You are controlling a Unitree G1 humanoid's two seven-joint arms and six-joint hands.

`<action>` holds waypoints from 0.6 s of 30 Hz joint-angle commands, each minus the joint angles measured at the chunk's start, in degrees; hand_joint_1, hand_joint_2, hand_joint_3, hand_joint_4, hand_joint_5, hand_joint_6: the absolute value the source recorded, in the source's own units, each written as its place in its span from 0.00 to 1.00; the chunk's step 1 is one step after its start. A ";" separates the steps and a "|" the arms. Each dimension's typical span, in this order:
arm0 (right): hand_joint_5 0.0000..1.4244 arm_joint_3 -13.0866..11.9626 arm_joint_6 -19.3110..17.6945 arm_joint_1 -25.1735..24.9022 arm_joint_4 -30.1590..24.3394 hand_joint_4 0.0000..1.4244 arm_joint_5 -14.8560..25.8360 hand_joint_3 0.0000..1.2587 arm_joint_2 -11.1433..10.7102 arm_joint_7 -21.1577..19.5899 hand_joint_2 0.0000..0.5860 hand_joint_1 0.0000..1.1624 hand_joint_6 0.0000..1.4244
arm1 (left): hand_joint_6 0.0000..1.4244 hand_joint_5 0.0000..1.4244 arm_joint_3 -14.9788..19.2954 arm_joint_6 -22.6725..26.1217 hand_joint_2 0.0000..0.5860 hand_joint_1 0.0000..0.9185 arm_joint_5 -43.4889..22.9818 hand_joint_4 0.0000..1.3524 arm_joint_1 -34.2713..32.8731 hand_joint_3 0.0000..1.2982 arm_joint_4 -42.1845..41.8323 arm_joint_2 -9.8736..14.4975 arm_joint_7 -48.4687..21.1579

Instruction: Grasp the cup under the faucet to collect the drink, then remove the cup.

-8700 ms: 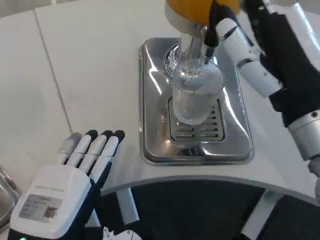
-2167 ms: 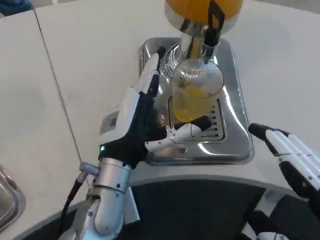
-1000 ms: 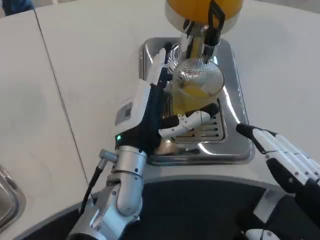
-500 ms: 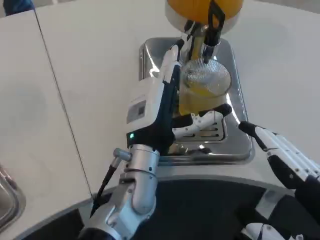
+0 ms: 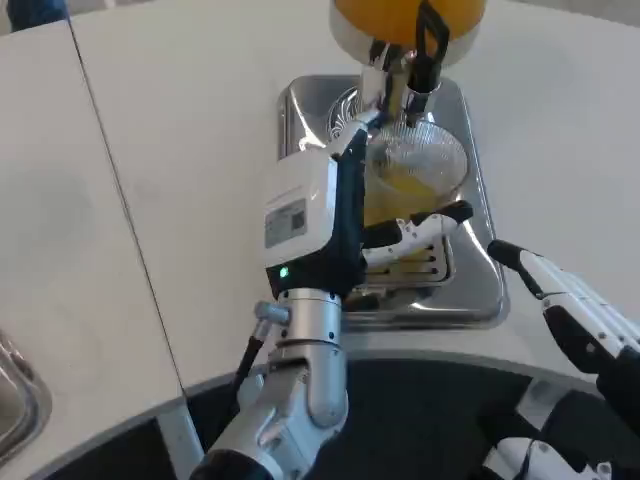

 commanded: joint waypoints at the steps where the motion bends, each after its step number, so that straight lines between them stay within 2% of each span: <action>1: 0.02 -0.59 0.86 0.16 0.03 0.00 0.45 0.00 -0.26 0.26 0.73 0.27 0.06 | 1.00 1.00 -0.35 0.32 0.09 0.68 0.09 0.88 0.48 0.76 -0.01 -1.47 2.98; 5: 0.02 -0.32 1.68 -0.41 0.15 0.00 0.41 0.00 -0.43 0.43 0.73 0.27 0.07 | 1.00 0.99 0.96 -0.62 0.07 0.73 -1.81 0.91 1.00 0.81 -0.73 -1.68 2.90; 11: 0.02 1.14 3.20 -1.93 0.04 0.00 -0.35 0.00 -0.88 0.79 0.74 0.27 0.07 | 1.00 0.94 1.71 -0.67 0.00 0.77 -2.52 0.89 1.71 0.83 -2.14 -1.25 2.72; 18: 0.03 2.50 4.40 -2.96 0.15 0.00 -0.71 0.00 -0.82 0.86 0.73 0.28 0.07 | 1.00 0.91 2.52 0.03 0.00 0.82 -1.98 0.86 3.51 0.85 -7.52 1.60 1.94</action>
